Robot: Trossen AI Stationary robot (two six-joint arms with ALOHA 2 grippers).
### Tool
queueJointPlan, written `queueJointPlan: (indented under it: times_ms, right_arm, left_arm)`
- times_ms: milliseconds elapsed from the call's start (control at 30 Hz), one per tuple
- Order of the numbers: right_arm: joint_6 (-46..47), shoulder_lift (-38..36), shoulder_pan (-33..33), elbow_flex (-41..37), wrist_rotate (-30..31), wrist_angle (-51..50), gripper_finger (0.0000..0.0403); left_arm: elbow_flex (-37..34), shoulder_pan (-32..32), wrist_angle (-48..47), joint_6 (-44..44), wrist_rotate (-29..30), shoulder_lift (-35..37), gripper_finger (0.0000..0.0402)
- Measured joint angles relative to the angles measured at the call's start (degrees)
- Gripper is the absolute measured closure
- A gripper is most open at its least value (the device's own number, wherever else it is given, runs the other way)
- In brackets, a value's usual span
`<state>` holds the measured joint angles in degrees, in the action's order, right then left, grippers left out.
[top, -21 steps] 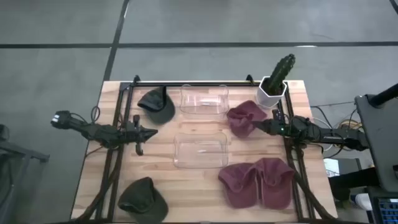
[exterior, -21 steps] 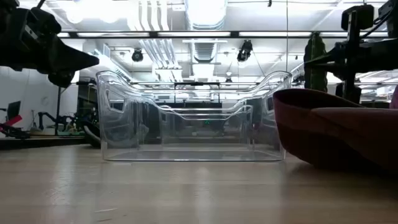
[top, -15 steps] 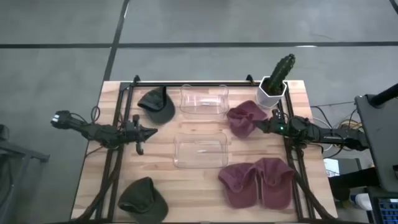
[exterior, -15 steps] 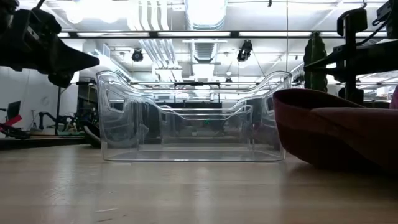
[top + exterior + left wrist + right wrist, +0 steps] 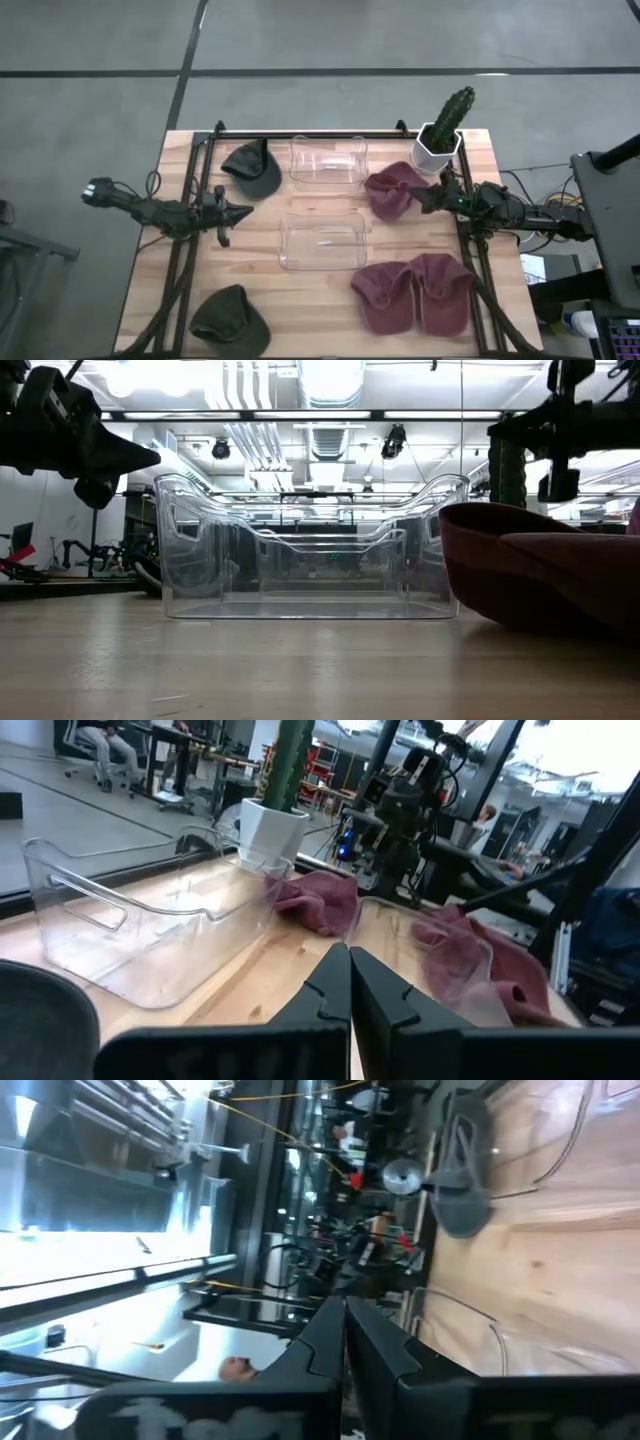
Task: Pick & Place hat
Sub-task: Put the top red cap into the bottom transparent bin
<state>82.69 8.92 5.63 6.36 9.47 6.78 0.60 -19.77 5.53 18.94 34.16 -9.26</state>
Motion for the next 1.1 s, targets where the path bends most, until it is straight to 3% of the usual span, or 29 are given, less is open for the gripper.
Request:
queueJointPlan:
  times_ms: [200,400,633,733,1100]
  right_arm:
    - [-1.01,8.86,0.00,10.17,-0.87,-13.73,0.0323]
    - [5.28,17.76,0.05,22.43,2.31,-40.65,0.0245]
    - [7.24,23.19,0.01,32.06,10.19,-62.65,0.0216]
    - [12.48,24.33,0.00,32.75,10.85,-66.54,0.0220]
    - [31.73,28.73,0.11,27.16,11.02,-65.89,0.0225]
  left_arm:
    - [0.07,0.00,4.76,0.71,0.00,0.00,0.0401]
    - [0.09,-0.01,13.63,1.20,0.12,0.00,0.0401]
    - [0.09,-0.02,18.10,1.27,2.39,0.00,0.0401]
    - [0.09,-0.02,19.40,1.31,2.38,0.00,0.0401]
    - [0.21,-0.02,24.71,5.23,2.38,0.04,0.0401]
